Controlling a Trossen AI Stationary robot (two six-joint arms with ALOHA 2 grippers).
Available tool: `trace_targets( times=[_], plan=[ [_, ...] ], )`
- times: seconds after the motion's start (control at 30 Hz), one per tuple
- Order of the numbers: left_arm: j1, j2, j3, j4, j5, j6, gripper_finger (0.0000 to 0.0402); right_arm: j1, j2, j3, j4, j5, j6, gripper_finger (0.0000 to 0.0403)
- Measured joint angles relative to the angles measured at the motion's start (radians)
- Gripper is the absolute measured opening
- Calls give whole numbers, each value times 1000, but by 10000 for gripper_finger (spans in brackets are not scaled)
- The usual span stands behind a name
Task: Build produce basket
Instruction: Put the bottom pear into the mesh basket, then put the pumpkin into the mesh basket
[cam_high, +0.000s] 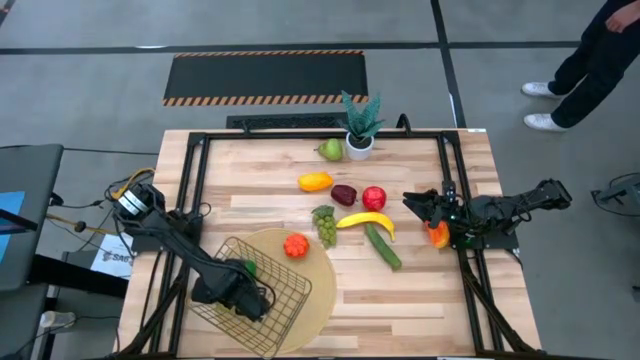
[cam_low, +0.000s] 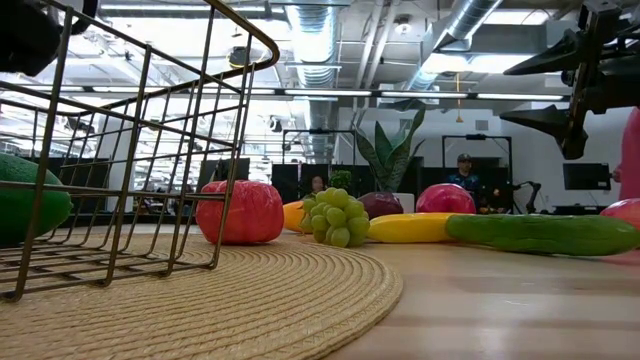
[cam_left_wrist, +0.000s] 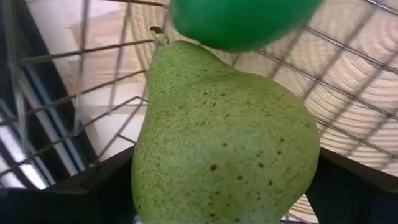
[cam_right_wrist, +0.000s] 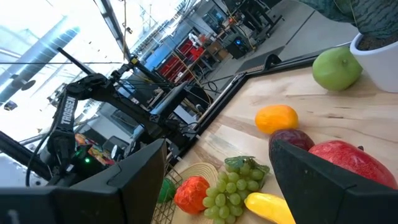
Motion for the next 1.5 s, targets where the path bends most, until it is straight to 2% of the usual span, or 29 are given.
trace_targets(
  times=[0.2, 0.4, 0.47, 0.73, 0.87, 0.97, 1.07, 1.33, 1.5],
  plan=[
    [20, 0, -1, 9, 1, 73, 394, 0, 0, 0, 0, 0, -3, 311],
    [40, 0, -1, 11, 15, 184, 397, 0, 0, 0, 0, 0, -26, 311],
    [43, 0, 14, -2, -12, 204, 398, 0, 0, 0, 0, 0, -26, 311],
    [50, 0, 235, -137, -87, 374, 399, 0, 0, 0, 0, 0, -25, 311],
    [69, -1, 380, -190, -200, 476, 399, 0, 0, 0, 0, -1, -25, 311],
    [128, -1, 458, -250, -340, 473, 399, 0, 0, 0, 0, -1, -25, 311],
    [224, -3, 487, -267, -411, 518, 399, 0, 0, 0, 0, -1, -25, 311],
    [481, 49, 478, -202, -414, 822, 399, 0, 0, 0, 0, -1, -26, 311],
    [543, 141, 477, -182, -349, 936, 399, 0, -1, 0, 0, -3, -25, 311]
  ],
)
